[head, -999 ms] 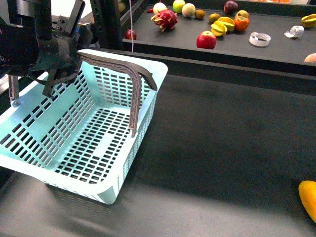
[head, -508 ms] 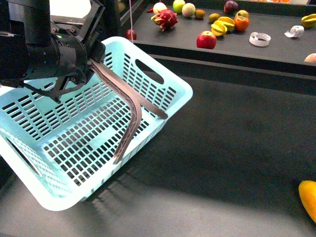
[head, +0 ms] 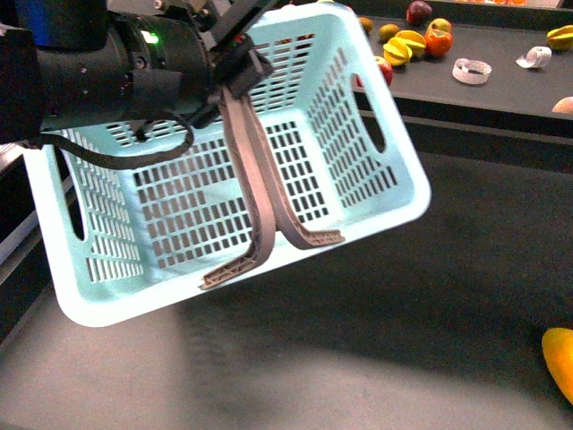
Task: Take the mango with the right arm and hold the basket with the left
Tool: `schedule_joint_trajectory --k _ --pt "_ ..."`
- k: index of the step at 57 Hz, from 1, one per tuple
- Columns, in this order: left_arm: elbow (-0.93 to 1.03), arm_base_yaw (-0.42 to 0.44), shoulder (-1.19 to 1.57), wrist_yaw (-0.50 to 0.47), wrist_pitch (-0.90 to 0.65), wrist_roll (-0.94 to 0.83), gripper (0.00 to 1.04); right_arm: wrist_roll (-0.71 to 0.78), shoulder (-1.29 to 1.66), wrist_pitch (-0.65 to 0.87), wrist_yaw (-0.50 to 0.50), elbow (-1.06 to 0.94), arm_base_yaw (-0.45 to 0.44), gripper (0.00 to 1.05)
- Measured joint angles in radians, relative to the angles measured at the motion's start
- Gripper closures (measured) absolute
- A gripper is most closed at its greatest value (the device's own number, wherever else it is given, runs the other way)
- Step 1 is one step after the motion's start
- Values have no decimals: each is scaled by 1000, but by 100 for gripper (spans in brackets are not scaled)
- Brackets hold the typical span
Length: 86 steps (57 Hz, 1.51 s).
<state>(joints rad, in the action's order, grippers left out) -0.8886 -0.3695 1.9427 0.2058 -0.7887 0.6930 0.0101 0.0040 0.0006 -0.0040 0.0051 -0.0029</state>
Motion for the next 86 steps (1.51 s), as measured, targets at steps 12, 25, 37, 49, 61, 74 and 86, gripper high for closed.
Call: schedule_joint_trajectory --k 12,25,37,49,61,74,86 --pt "9 -93 0 97 -17 -96 99 0 0 0 0 0 0 8" --pt "9 -173 -1 144 -9 -164 99 0 0 0 0 0 0 8" --pt "-1 -200 -27 148 4 -180 99 0 0 0 0 0 0 8" --pt "-14 -209 -64 132 53 -187 99 0 0 0 0 0 0 8" --pt "-18 -210 -81 130 84 -193 99 0 0 0 0 0 0 8" --pt "-18 -229 -90 130 100 -193 99 0 0 0 0 0 0 8" --pt "-18 -235 -96 86 101 -192 99 0 0 0 0 0 0 8"
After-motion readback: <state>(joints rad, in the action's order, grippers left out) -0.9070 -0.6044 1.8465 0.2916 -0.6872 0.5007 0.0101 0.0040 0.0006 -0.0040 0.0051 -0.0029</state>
